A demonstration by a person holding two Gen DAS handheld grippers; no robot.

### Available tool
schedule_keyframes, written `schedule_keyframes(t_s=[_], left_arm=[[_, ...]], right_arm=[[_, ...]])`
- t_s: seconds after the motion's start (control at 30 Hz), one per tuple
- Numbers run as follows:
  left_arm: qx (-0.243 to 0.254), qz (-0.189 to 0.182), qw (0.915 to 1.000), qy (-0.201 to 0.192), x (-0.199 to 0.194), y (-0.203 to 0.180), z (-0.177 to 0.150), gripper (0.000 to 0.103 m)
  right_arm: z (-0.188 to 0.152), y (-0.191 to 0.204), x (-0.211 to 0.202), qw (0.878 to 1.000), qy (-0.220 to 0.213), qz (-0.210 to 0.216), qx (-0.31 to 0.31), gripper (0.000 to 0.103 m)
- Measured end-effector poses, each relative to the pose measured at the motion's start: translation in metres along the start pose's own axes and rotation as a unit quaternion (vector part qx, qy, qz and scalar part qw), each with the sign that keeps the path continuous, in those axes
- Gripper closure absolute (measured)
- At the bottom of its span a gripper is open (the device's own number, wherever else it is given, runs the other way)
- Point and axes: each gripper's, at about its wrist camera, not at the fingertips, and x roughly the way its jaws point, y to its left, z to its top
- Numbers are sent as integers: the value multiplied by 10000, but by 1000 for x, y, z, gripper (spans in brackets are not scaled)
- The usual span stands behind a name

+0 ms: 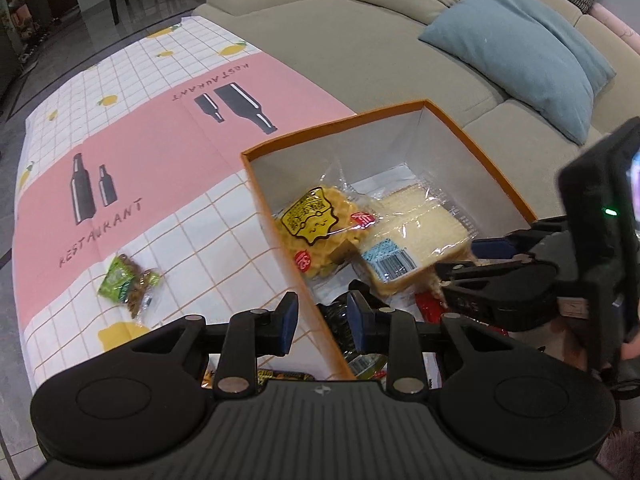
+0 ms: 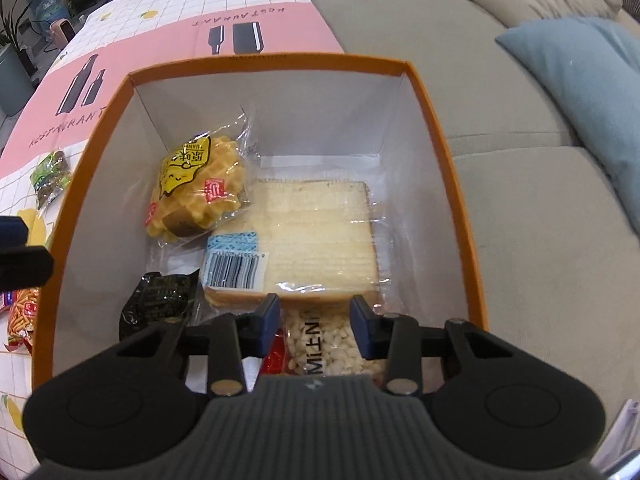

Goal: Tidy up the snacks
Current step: 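Withdraw both tools from the box toward the red snack bags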

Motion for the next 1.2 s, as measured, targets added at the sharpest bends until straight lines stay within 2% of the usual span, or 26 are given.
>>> schedule_keyframes(t_s=[0.13, 0.23, 0.37, 0.43, 0.53, 0.73, 0.97, 1.2], left_arm=[[-86, 27, 9999, -128, -16, 6, -8, 67], [-138, 110, 9993, -321, -34, 13, -20, 58], [-271, 223, 9973, -645, -60, 28, -45, 47], [-338, 292, 9960, -776, -71, 39, -59, 44], [-349, 459, 9945, -876, -81, 58, -83, 43], [-293, 789, 9932, -801, -83, 91, -126, 43], [-228, 877, 9934, -701, -68, 122, -159, 43], [25, 742, 9962, -463, -32, 150, -165, 43]], right_arm=[[-9, 6, -32, 9995, -320, -18, -56, 64], [-18, 7, -63, 9973, -717, 98, 74, 58], [-34, 19, -105, 9887, -1420, 448, 190, 56], [-48, 30, -123, 9819, -1785, 616, 172, 54], [-66, 52, -137, 9738, -2094, 878, 101, 51], [-91, 103, -140, 9653, -2211, 1371, -224, 51], [-108, 165, -114, 9668, -1873, 1495, -888, 51], [-103, 200, -83, 9699, -1630, 1414, -1126, 34]])
